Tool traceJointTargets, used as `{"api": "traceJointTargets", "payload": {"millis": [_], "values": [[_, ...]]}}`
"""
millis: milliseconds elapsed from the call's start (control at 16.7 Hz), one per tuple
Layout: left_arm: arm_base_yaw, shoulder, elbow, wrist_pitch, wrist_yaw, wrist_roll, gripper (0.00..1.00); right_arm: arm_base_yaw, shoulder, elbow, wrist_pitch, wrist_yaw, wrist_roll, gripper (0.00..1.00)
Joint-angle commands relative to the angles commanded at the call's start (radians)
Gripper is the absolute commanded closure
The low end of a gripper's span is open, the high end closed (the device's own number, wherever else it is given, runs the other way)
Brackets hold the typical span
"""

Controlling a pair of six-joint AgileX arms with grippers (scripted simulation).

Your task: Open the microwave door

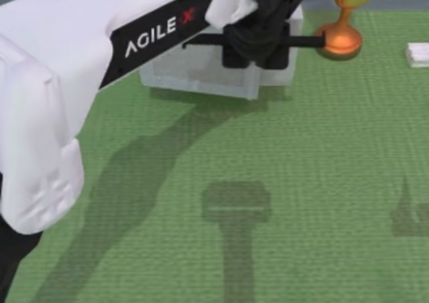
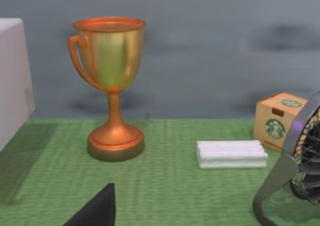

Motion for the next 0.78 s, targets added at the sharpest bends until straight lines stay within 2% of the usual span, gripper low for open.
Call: {"api": "traceJointTargets", "payload": {"millis": [180,780], "values": [[0.000,-0.028,-0.060,0.027,0.012,0.028,1.00,0.000,0.000,0.000,0.000,0.000,0.000,0.00],[0.000,-0.029,-0.063,0.028,0.013,0.030,1.00,0.000,0.000,0.000,0.000,0.000,0.000,0.00]]}}
